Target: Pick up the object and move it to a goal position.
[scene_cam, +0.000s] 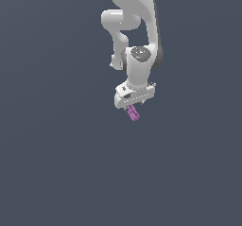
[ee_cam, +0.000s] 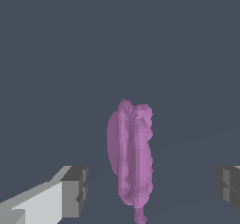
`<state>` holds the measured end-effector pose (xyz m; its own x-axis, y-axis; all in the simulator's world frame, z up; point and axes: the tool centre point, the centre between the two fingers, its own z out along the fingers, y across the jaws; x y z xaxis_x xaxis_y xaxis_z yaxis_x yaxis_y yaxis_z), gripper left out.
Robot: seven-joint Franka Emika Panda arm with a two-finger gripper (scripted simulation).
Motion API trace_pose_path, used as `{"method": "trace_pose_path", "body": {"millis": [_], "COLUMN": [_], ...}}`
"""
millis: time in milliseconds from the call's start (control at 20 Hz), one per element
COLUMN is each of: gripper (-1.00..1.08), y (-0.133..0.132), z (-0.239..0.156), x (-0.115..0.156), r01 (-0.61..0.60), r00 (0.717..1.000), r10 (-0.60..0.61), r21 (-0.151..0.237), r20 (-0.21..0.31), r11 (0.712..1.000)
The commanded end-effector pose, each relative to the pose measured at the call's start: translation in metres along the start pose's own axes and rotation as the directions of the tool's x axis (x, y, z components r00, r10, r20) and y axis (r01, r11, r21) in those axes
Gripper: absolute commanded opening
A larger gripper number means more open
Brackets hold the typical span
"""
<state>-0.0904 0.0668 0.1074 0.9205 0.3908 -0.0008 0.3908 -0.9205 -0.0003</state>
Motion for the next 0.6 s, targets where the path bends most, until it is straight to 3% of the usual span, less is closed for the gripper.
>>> {"method": "trace_pose_path", "body": {"millis": [0,550], "gripper": [1.00,1.00], "y": [0.000,-0.001], "z": [0.003,0.046], "x": [0.000,-0.002], "r01": [0.000,0.004], "r00": [1.000,1.000], "r10": [0.000,-0.004], "r21": [0.000,0.000], "r20": [0.000,-0.001], "r11": [1.000,1.000]}}
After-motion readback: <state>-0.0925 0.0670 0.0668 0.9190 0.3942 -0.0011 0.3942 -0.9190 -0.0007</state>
